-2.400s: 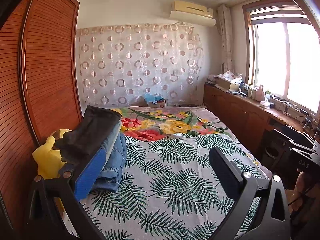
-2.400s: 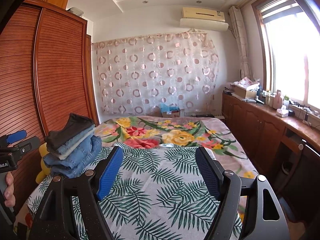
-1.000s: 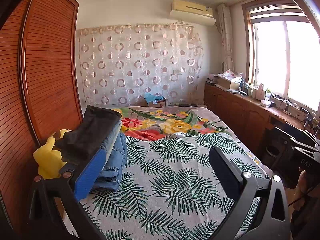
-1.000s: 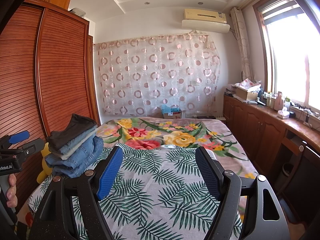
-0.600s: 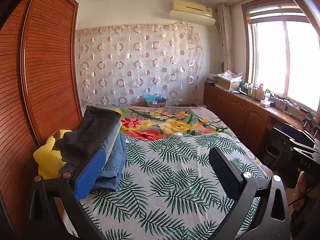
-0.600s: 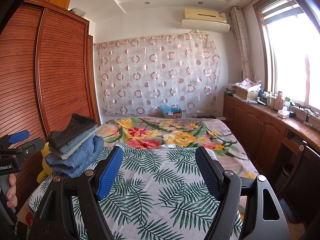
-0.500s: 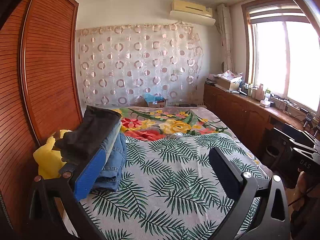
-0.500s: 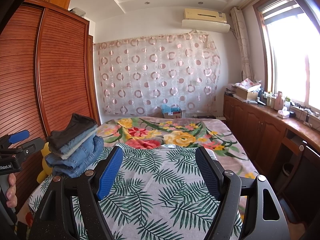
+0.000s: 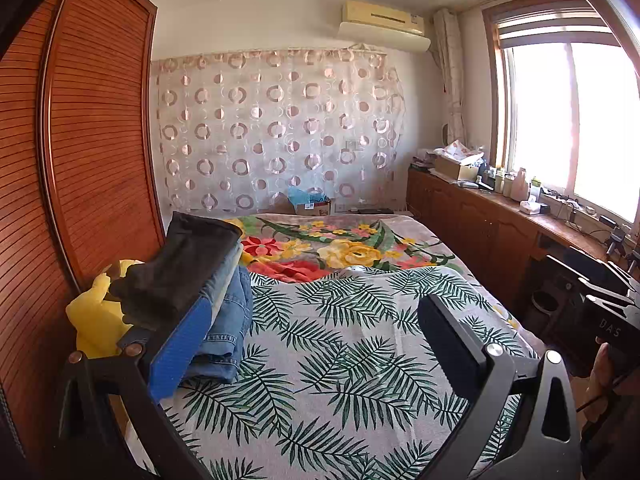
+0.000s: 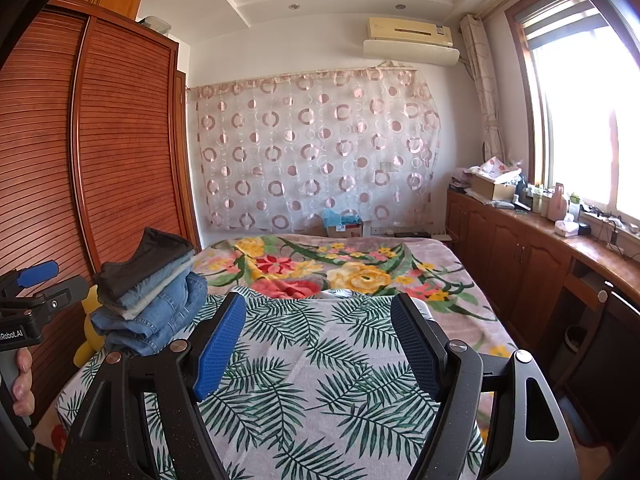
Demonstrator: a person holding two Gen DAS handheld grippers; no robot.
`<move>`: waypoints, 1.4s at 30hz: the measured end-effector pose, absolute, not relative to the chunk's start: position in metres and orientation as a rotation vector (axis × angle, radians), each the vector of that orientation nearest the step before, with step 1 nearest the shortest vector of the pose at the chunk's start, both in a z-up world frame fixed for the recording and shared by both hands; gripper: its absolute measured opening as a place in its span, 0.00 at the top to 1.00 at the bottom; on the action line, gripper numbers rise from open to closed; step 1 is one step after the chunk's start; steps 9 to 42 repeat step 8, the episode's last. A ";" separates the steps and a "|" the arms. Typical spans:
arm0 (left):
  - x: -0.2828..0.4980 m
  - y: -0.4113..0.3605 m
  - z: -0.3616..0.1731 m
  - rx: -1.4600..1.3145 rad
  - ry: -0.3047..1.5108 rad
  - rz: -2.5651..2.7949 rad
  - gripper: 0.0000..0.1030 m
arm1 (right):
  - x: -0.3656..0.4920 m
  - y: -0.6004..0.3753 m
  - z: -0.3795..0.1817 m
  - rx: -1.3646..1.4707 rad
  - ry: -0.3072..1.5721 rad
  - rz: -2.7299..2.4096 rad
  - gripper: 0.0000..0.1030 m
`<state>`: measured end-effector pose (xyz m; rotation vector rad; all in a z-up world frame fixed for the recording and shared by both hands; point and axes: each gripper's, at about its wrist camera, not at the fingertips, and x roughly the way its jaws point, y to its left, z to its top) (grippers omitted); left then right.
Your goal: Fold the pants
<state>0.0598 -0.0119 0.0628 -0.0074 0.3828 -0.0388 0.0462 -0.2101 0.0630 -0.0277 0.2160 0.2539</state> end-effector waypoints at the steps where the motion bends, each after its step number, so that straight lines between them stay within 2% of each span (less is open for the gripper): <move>1: 0.060 -0.012 0.063 -0.007 0.383 -0.039 0.00 | 0.046 -0.210 0.063 -0.027 0.217 0.254 0.26; 42: 0.060 -0.012 0.063 -0.007 0.383 -0.038 0.00 | 0.046 -0.210 0.063 -0.027 0.217 0.254 0.26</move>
